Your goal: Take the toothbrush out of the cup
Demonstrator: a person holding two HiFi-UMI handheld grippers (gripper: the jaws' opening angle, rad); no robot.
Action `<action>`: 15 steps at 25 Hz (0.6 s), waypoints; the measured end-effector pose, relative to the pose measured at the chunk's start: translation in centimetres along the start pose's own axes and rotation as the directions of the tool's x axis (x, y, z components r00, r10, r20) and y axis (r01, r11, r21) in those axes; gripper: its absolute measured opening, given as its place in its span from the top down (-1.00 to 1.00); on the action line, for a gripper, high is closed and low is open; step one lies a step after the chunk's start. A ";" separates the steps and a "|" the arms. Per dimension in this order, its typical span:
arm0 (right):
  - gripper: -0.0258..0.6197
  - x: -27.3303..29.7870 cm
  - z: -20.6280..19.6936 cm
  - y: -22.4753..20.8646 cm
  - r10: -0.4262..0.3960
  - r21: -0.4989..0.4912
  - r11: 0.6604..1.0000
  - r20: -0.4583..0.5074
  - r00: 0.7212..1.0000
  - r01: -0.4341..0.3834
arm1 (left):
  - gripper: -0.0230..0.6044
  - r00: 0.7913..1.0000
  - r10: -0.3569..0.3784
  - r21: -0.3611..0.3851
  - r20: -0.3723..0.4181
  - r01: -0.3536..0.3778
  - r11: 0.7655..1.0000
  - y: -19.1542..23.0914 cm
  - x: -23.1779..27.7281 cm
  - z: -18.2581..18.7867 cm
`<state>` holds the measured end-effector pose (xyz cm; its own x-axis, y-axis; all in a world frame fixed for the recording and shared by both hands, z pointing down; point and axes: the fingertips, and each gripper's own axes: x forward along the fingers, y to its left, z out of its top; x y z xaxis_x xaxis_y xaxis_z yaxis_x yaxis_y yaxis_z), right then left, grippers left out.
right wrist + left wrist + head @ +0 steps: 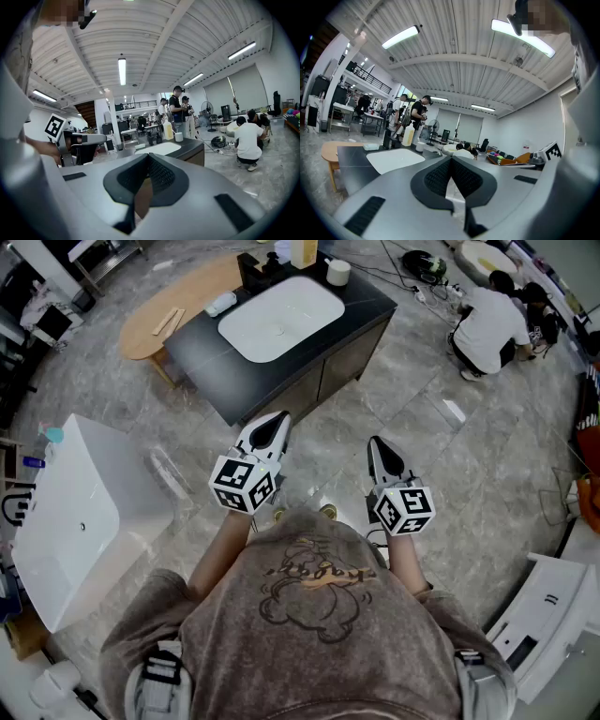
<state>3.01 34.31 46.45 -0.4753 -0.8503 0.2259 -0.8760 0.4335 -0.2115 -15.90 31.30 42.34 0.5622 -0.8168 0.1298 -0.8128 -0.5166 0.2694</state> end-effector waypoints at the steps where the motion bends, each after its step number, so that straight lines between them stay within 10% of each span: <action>1: 0.91 0.1 0.0 0.0 0.000 0.000 1.000 0.003 1.000 0.000 | 0.86 1.000 0.004 0.001 0.002 -0.004 1.000 0.1 -0.1 -0.1; 15: 0.91 -1.2 0.1 -2.3 -0.013 0.034 0.999 0.021 1.000 0.012 | 0.86 0.999 0.036 0.009 -0.009 -0.036 0.999 -0.4 1.7 -1.1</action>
<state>5.62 34.30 46.61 -0.4620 -0.8621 0.2082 -0.8785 0.4124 -0.2412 -14.46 30.35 43.52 0.5338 -0.8326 0.1475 -0.8338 -0.4893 0.2555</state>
